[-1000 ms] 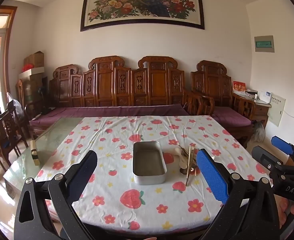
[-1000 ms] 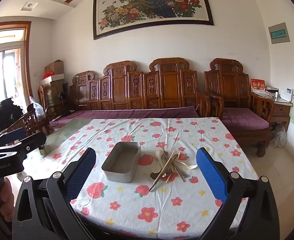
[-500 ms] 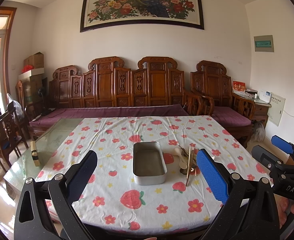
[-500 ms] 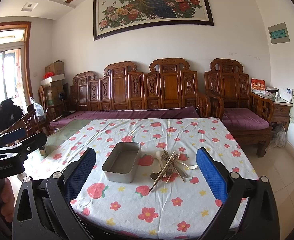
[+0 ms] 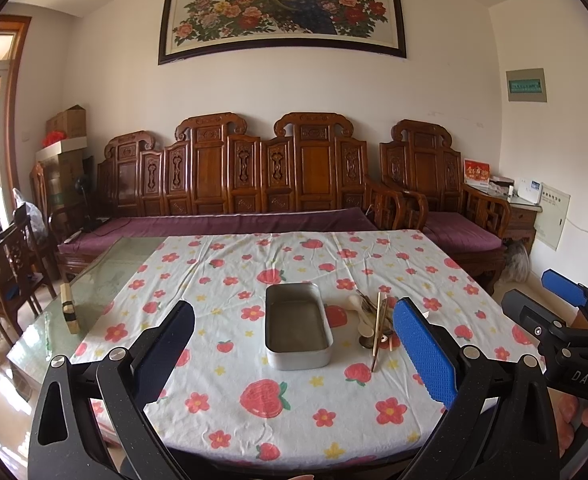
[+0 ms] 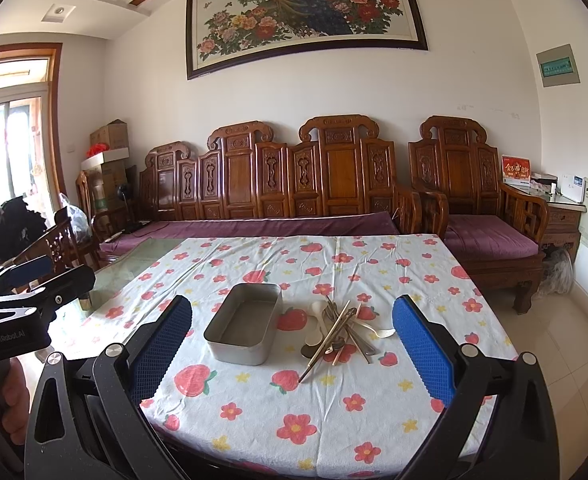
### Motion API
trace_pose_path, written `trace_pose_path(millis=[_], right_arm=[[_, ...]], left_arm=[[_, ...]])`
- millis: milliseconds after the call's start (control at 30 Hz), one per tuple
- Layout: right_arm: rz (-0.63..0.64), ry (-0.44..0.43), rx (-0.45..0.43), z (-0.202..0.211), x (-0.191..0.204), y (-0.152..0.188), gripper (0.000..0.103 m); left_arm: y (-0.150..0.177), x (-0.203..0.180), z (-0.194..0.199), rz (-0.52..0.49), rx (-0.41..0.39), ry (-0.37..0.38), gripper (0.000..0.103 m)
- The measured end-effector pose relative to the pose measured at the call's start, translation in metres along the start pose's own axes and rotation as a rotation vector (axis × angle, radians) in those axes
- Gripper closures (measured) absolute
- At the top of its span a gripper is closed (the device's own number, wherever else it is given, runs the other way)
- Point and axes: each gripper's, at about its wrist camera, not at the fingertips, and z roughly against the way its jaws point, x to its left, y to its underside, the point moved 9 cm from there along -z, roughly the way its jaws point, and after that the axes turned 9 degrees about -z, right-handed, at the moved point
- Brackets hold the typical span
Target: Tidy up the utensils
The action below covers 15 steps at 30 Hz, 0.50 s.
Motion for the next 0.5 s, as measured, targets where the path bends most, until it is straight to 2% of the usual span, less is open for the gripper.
trace_pose_path(millis=[500], right_arm=[[-0.001,-0.001,0.001,-0.0007,0.0007,0.0014,0.003]], left_arm=[[0.0000,-0.0004,0.0000,0.000,0.000,0.000,0.006]])
